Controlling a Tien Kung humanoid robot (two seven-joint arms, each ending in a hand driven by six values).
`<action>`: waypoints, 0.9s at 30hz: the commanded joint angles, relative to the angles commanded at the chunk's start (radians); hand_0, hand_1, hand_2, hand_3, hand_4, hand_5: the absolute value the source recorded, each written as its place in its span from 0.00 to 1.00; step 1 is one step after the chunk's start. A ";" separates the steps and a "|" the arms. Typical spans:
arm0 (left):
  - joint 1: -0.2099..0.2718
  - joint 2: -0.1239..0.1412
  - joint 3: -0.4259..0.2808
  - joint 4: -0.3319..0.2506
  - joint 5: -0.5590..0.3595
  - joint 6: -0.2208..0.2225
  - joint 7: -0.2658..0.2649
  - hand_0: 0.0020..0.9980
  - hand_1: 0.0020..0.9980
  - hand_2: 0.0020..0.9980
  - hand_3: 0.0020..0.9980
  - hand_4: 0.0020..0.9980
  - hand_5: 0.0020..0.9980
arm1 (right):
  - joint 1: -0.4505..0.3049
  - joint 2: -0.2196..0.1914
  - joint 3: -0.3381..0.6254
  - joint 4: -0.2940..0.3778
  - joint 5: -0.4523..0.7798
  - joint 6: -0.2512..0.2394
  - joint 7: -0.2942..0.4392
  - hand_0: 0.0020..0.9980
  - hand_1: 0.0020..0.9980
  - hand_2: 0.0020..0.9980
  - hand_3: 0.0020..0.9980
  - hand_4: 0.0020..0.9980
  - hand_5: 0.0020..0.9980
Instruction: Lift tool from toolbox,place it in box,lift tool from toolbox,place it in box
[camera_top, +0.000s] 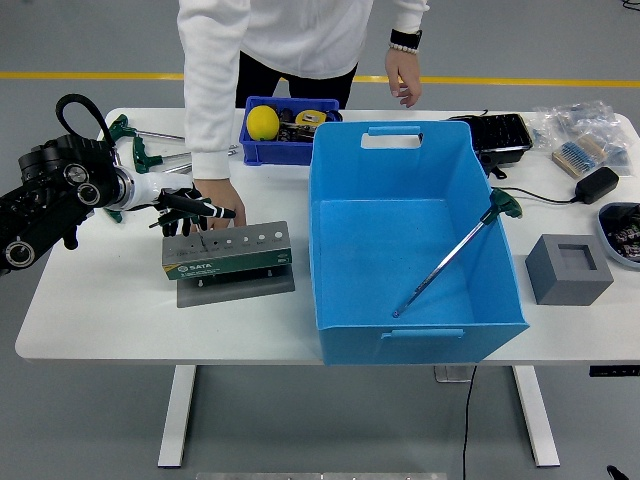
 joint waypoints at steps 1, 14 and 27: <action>0.000 0.000 0.002 0.000 -0.005 0.005 0.003 0.26 0.17 0.22 0.30 0.88 1.00 | -0.001 0.000 0.000 0.000 0.000 0.000 0.000 0.69 0.65 0.71 0.55 0.79 0.72; -0.006 0.001 0.012 0.000 -0.052 0.026 0.044 0.21 0.13 0.18 0.28 0.89 1.00 | 0.002 -0.001 -0.003 0.000 0.004 0.000 0.001 0.69 0.65 0.70 0.55 0.79 0.72; -0.019 0.004 0.008 -0.003 -0.065 0.003 0.073 0.20 0.11 0.17 0.28 0.89 1.00 | 0.004 -0.001 -0.002 -0.001 0.002 0.001 -0.001 0.69 0.65 0.70 0.55 0.79 0.72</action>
